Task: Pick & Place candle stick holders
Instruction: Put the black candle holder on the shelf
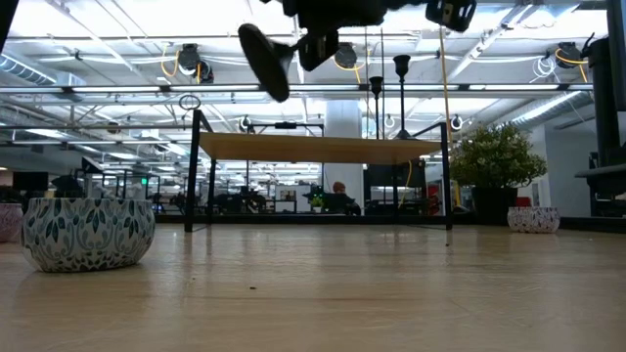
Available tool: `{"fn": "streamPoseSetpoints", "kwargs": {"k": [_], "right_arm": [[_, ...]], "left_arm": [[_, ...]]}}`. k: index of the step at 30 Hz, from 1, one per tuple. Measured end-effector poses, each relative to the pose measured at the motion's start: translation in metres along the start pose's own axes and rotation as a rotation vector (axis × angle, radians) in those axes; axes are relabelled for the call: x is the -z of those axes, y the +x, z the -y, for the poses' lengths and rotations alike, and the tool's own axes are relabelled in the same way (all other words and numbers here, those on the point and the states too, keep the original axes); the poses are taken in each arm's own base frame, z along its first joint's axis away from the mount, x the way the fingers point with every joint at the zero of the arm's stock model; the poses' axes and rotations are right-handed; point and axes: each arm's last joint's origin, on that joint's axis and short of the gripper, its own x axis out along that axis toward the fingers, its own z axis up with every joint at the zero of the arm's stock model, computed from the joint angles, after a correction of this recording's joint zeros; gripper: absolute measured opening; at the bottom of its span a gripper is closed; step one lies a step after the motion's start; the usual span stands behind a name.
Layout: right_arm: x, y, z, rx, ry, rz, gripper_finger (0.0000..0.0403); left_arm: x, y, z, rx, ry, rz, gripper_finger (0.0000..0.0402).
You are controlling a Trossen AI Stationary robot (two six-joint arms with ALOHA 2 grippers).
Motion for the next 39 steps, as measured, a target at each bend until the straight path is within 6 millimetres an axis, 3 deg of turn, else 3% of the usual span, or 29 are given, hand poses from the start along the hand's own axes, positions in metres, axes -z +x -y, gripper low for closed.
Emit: {"fn": "streamPoseSetpoints", "kwargs": {"k": [8, 18, 23, 33, 39], "right_arm": [[0.007, -0.031, -0.003, -0.006, 0.033, 0.040, 0.0137], [0.050, -0.044, 0.002, 0.118, 0.077, 0.024, 0.0058], [0.068, -0.044, 0.004, 0.120, 0.069, 0.059, 0.0005], [0.092, -0.043, 0.015, 0.067, 0.032, 0.133, 0.0001], [0.105, -0.046, 0.027, 0.057, 0.040, 0.143, 0.0001]], "left_arm": [[0.000, -0.004, -0.006, -0.159, 0.007, 0.016, 0.0013], [-0.037, -0.032, -0.025, -0.342, 0.119, 0.352, 0.0013], [-0.052, -0.051, -0.049, -0.444, 0.150, 0.472, 0.0013], [-0.082, -0.094, -0.097, -0.550, 0.185, 0.772, 0.0013], [-0.085, -0.094, -0.127, -0.602, 0.191, 0.841, 0.0013]]}}
